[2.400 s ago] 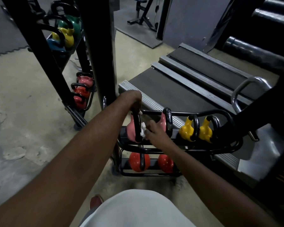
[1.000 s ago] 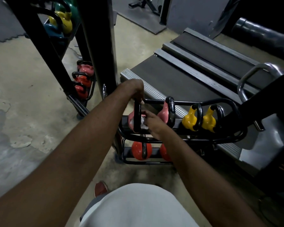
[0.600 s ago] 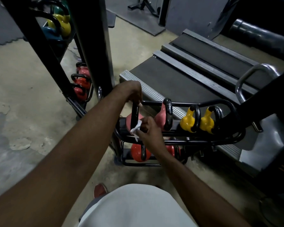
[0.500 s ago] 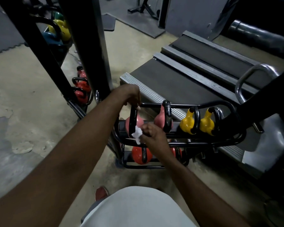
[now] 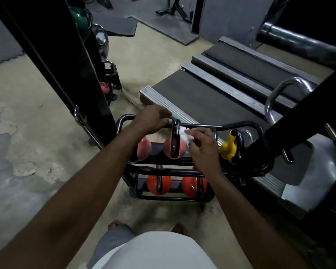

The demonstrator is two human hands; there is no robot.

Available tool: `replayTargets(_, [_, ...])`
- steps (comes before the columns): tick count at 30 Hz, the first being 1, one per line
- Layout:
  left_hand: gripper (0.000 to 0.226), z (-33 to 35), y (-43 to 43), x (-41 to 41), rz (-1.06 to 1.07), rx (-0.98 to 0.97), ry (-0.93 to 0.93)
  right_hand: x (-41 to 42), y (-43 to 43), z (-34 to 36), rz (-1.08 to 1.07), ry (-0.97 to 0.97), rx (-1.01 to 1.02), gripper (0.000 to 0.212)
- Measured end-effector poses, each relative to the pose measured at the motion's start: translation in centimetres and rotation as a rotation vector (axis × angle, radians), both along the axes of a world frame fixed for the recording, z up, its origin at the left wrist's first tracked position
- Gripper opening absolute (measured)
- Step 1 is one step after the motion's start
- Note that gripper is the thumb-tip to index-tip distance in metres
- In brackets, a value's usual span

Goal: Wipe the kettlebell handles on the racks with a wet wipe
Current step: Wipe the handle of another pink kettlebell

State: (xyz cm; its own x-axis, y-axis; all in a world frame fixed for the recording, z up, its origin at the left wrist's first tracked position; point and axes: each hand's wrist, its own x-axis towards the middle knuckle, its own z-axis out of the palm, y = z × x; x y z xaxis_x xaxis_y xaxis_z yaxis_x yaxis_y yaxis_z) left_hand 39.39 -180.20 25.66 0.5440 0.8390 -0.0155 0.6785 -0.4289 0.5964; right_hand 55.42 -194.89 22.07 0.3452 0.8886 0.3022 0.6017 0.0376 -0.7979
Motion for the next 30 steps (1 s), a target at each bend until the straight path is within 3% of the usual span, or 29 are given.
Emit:
replayTargets(3, [0.028,-0.9,-2.1,0.2,0.036,0.013,-0.092,0.9,1.0,0.3,0.013,0.105,-0.035,0.017])
replayTargets(5, [0.031,-1.1,-2.8,0.2,-0.003,-0.014,-0.148,0.2,0.5,-0.4,0.157,-0.028,-0.026,0.011])
replayTargets(8, [0.031,-1.3,-1.8,0.7,-0.041,-0.11,-0.179,-1.4,-0.7,-2.2,0.305,-0.385,0.003,0.022])
replayTargets(12, [0.023,-2.0,0.1,1.3,-0.039,-0.218,-0.174,-1.7,0.0,-1.2,0.118,-0.395,0.002,0.028])
replayTargets(16, [0.022,-2.4,0.9,1.4,-0.012,-0.275,-0.243,-2.6,-1.9,-2.3,0.277,-0.715,0.019,0.021])
replayTargets(21, [0.024,-2.4,1.6,1.5,-0.021,-0.253,-0.208,-3.4,-1.5,-2.9,0.108,-0.609,0.032,0.006])
replayTargets(26, [0.023,-2.1,1.6,2.3,-0.038,-0.214,-0.122,-4.8,-0.7,-2.6,0.022,-0.503,0.017,0.015])
replayTargets(30, [0.024,-2.3,1.3,2.7,-0.025,-0.208,-0.102,-5.9,-0.8,-2.6,0.01,-0.626,0.029,0.003])
